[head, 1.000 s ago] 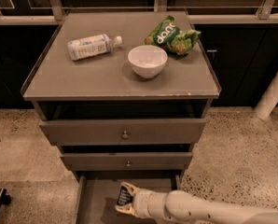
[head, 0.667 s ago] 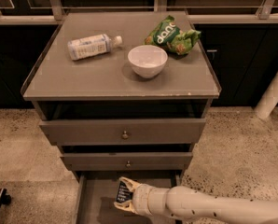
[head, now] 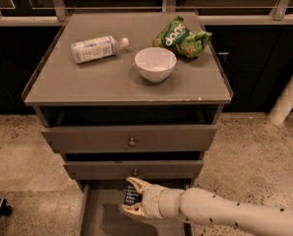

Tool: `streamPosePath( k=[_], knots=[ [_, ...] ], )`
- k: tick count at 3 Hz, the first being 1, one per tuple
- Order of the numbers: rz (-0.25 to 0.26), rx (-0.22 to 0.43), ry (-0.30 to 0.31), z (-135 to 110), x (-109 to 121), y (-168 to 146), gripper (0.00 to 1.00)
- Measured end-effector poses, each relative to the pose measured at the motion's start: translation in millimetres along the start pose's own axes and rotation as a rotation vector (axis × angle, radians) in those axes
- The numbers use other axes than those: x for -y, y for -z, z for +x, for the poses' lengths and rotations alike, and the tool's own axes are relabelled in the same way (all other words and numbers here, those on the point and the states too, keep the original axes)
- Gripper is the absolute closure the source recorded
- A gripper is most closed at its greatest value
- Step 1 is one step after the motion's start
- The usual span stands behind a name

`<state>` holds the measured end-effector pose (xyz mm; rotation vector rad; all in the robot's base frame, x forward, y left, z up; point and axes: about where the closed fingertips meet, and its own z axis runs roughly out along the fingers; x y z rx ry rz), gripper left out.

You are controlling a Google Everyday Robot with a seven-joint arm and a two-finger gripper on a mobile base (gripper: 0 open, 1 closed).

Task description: Pick rxbar blueberry from bottom drawer and place on counter

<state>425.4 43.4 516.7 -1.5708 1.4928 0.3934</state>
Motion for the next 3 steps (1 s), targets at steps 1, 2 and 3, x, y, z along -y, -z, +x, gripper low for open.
streamPosePath(
  k=[1, 2, 3],
  knots=[
    [0.007, -0.022, 0.071, -21.5, 13.8, 17.8, 1.0],
    [0.02, -0.059, 0.201, -72.2, 41.8, 51.0, 1.0],
    [0.036, -0.089, 0.312, -121.4, 74.6, 76.9, 1.0]
  ],
)
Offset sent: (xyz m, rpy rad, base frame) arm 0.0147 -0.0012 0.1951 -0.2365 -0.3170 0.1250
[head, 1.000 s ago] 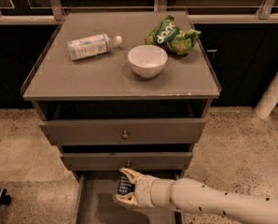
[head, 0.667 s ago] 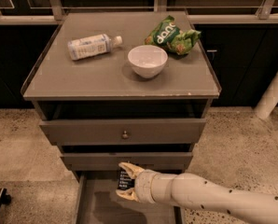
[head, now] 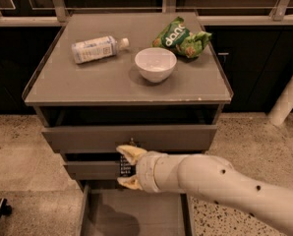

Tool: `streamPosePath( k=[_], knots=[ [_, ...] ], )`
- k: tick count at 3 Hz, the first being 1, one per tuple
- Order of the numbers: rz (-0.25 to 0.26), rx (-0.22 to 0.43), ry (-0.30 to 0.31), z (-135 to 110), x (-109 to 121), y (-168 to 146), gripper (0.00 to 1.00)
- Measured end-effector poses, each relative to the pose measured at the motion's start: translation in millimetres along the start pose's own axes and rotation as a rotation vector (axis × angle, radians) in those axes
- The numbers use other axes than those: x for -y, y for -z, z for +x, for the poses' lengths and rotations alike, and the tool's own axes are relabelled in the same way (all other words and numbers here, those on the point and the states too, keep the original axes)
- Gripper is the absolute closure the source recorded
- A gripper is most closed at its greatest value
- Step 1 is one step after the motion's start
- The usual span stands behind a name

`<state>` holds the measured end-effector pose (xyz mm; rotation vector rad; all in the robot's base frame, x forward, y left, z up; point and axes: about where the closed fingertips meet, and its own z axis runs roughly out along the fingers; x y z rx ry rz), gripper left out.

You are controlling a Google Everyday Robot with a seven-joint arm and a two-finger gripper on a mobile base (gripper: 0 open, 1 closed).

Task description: Pick rxbar blueberry from bottom drawer and place on counter

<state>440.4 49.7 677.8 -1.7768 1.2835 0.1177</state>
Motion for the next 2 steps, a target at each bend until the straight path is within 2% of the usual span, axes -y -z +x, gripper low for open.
streamPosePath(
  k=[1, 2],
  knots=[
    [0.028, -0.012, 0.062, -18.7, 42.2, 22.4, 1.0],
    [0.028, -0.012, 0.064, -19.1, 42.3, 22.3, 1.0]
  ],
)
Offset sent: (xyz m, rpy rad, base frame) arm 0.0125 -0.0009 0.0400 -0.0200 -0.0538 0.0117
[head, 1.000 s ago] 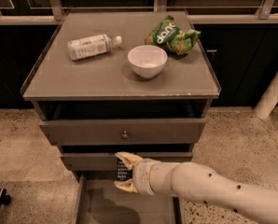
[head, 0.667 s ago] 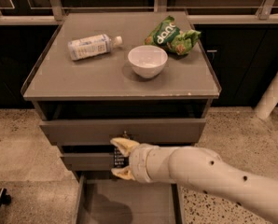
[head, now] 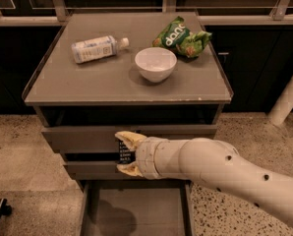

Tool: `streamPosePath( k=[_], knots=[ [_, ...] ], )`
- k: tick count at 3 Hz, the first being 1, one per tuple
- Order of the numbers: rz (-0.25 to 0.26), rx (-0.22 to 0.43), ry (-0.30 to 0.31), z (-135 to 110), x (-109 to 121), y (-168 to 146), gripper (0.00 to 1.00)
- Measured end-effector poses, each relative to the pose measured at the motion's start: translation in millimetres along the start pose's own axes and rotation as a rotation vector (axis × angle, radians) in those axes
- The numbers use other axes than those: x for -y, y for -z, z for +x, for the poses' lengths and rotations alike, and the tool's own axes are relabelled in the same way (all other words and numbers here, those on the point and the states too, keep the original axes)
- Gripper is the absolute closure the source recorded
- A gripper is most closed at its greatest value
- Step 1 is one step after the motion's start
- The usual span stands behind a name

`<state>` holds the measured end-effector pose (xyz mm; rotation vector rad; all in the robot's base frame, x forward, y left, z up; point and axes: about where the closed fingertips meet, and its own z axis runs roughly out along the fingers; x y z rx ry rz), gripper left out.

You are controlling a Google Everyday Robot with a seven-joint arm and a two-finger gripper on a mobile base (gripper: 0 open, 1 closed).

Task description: Pick rxbar blueberry from bottom drawer and place on counter

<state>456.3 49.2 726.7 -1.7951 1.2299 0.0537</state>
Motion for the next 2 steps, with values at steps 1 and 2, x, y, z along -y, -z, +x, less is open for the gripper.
streamPosePath(
  k=[1, 2],
  knots=[
    [-0.022, -0.008, 0.101, -19.2, 30.3, 1.3, 1.0],
    [-0.067, -0.049, 0.261, -52.7, 80.8, 4.3, 1.0]
  ],
)
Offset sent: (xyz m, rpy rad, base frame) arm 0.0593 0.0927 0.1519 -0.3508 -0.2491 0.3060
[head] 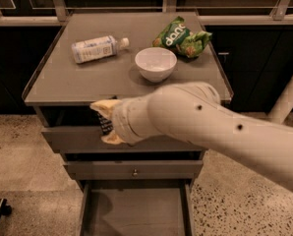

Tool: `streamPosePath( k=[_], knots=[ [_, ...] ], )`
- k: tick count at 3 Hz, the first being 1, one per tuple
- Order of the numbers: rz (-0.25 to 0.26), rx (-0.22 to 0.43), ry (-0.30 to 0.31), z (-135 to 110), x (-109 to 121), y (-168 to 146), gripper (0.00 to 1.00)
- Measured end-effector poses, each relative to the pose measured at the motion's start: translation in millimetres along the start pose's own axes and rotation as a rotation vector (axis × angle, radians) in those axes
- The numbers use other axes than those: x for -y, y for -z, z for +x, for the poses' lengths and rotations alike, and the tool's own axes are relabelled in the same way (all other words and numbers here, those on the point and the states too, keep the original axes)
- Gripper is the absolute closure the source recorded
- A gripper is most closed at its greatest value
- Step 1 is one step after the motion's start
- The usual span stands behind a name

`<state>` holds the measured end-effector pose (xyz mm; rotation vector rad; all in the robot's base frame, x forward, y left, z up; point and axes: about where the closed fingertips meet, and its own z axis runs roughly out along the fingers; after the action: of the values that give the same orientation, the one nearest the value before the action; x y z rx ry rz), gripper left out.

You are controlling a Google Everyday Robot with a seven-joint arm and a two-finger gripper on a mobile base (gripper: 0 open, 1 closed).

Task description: Pick rxbar blueberry from bottom drawer and place on counter

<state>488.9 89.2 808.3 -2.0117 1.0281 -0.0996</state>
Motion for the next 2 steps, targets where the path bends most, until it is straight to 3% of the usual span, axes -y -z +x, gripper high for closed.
streamPosePath(
  k=[1, 2],
  knots=[
    [-0.053, 0.034, 0.147, -24.9, 52.8, -5.5, 1.0],
    [-0.06, 0.162, 0.223, -36.2, 92.4, -13.5, 1.0]
  ],
)
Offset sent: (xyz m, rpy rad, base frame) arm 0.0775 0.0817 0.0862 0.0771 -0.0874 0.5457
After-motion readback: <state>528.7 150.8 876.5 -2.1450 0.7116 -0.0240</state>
